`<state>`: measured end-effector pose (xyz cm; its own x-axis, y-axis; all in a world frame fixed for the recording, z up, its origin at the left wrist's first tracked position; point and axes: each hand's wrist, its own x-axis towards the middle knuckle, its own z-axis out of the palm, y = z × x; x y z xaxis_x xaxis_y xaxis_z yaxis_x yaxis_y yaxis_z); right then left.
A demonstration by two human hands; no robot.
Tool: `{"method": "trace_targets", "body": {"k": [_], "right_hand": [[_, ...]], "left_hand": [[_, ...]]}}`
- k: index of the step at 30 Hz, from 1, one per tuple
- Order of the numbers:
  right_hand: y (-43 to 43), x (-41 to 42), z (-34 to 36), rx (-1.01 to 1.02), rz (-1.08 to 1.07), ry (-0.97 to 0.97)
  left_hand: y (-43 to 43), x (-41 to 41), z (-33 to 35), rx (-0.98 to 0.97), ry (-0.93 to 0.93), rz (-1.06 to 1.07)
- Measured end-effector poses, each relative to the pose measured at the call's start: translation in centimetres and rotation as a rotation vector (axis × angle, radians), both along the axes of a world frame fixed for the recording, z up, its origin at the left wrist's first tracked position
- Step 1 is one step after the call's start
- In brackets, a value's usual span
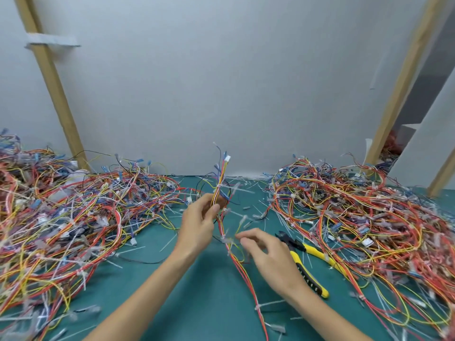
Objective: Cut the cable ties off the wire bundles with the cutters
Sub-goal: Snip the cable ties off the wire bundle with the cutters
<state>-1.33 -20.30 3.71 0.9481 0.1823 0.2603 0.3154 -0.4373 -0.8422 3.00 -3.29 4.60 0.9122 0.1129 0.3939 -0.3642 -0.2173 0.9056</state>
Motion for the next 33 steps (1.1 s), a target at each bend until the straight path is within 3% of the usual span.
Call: {"method": "trace_targets", "body": {"k": [5, 12, 17, 23, 27, 33], "right_hand": [[0.1, 1.1, -1.7, -0.003, -0.001, 0.105], [-0.5, 0.9, -2.1, -0.153, 0.01, -0.051], [-4.1, 2.0, 1.8, -0.592, -0.091, -0.099], [-8.0, 2.9, 2.5, -1.165, -0.278, 0.137], [-8.3, 2.8, 1.8, -1.283, -0.196, 0.289], [-8.2, 2.7, 2.0, -1.327, -0.179, 0.202]], "left_hand": [[0.2, -0.5, -3.0, 0.215, 0.015, -0.058], [0.8, -0.2, -4.1, 0.161, 0.07, -0.061], [0.7, -0.1, -4.2, 0.152, 0.084, -0.071], [0.6, -0.2, -4.3, 0.169, 0.092, -0.081], [0.6, -0.2, -4.3, 0.185, 0.092, -0.079], [0.4, -0.2, -4.4, 0.233, 0.103, -0.078]]}}
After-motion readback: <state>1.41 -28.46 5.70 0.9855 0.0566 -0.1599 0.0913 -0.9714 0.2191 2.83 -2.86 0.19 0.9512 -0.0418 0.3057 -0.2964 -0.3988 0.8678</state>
